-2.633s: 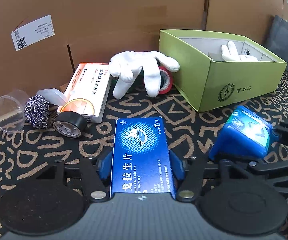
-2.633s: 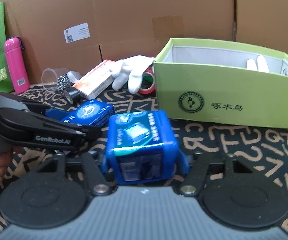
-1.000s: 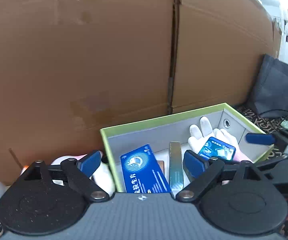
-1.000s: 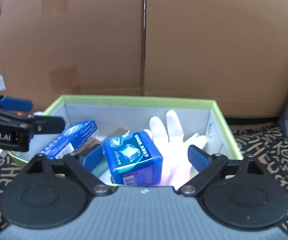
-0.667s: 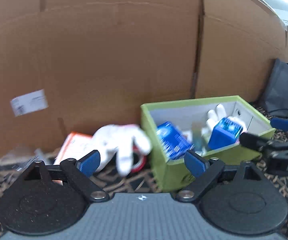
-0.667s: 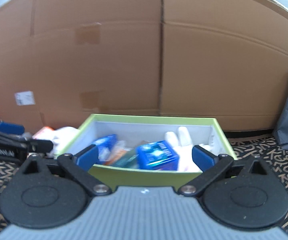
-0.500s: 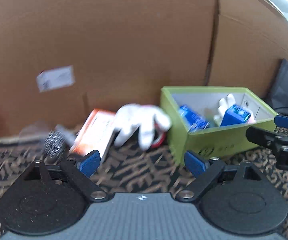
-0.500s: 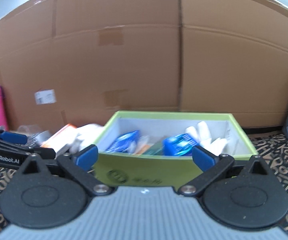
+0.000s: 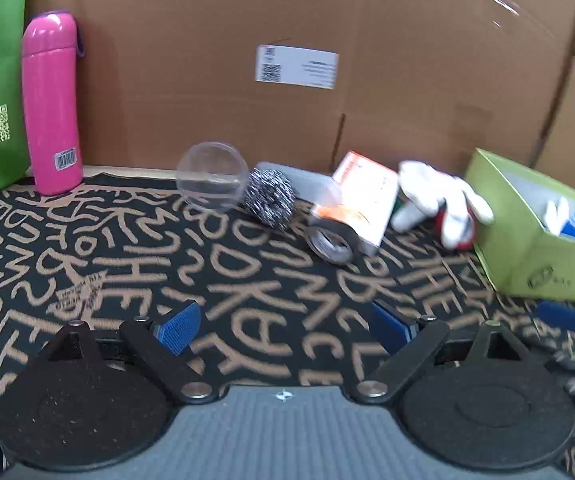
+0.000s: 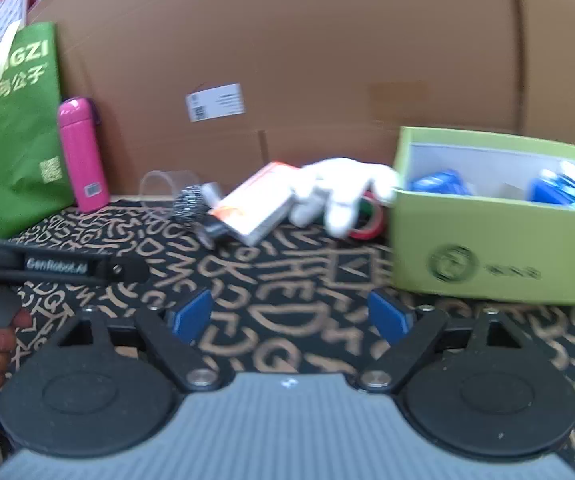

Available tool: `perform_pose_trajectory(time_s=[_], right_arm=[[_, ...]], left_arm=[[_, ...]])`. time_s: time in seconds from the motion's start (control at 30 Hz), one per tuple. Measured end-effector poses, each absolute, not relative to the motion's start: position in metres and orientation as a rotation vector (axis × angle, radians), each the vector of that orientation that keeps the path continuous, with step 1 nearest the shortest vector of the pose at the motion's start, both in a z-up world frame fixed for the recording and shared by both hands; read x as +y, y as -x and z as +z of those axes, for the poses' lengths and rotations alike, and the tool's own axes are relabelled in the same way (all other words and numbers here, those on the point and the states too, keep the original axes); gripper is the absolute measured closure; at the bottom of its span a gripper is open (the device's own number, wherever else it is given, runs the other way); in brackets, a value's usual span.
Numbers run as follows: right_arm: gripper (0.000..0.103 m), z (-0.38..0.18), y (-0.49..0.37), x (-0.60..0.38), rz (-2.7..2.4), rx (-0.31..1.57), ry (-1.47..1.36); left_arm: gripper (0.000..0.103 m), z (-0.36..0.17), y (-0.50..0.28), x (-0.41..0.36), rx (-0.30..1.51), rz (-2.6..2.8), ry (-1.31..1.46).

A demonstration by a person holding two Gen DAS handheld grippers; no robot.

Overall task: Organize objects
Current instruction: 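Grasp the steel wool scrubber with the left tool while the right grasps the black tape roll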

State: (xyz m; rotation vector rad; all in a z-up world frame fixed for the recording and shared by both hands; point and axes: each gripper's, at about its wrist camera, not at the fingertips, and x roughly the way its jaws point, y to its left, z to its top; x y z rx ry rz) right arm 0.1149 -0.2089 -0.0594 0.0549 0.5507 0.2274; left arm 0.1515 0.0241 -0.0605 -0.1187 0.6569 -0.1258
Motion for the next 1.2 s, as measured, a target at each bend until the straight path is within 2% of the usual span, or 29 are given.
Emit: perform_pose_trajectory(time_s=[0.13,0.2,0.27,0.37,0.47,0.53,0.57,0.63,0.7,0.73,0.8,0.83,0.87,1.0,1.2], right_arm=[[0.033,-0.064,-0.137,-0.185,0.249,0.571,-0.034],[0.034,-0.067,-0.149,-0.175,0.269,0.580,-0.038],[0.042,-0.070,-0.164,-0.164,0.295,0.583,-0.028],[0.046,-0.073,-0.187,-0.145,0.334,0.581,0.010],[0.048,-0.076,-0.208,-0.129,0.337,0.572,0.072],[0.050,-0.080,-0.221,-0.121,0.328,0.575,0.107],[0.057,-0.082,-0.228,-0.119,0.331,0.578,0.109],[0.059,-0.085,-0.235,-0.115,0.339,0.561,0.116],[0.073,-0.085,-0.238,-0.112,0.345,0.562,0.131],[0.084,-0.085,-0.239,-0.110,0.359,0.572,0.135],[0.084,-0.084,-0.238,-0.109,0.372,0.594,0.133],[0.085,-0.084,-0.236,-0.110,0.376,0.596,0.132],[0.085,-0.084,-0.232,-0.112,0.378,0.600,0.124],[0.085,-0.081,-0.217,-0.133,0.384,0.642,0.007],[0.085,-0.072,-0.176,-0.176,0.417,0.699,-0.171]], left_arm=[[0.009,-0.055,-0.175,0.031,0.638,-0.128,0.103],[0.009,-0.051,-0.188,0.035,0.623,-0.140,0.097],[0.009,-0.049,-0.203,0.038,0.615,-0.142,0.108],[0.010,-0.049,-0.224,0.039,0.611,-0.144,0.149],[0.017,-0.054,-0.243,0.035,0.616,-0.147,0.174],[0.026,-0.058,-0.254,0.032,0.624,-0.151,0.180],[0.027,-0.060,-0.259,0.031,0.628,-0.147,0.182],[0.027,-0.064,-0.266,0.031,0.630,-0.130,0.191],[0.030,-0.068,-0.271,0.032,0.640,-0.125,0.204],[0.036,-0.070,-0.273,0.032,0.648,-0.131,0.210],[0.047,-0.075,-0.276,0.031,0.661,-0.138,0.198],[0.063,-0.077,-0.276,0.031,0.670,-0.152,0.188],[0.071,-0.079,-0.277,0.031,0.687,-0.175,0.192],[0.078,-0.075,-0.264,0.029,0.686,-0.213,0.160],[0.078,-0.069,-0.213,0.031,0.750,-0.324,0.119]])
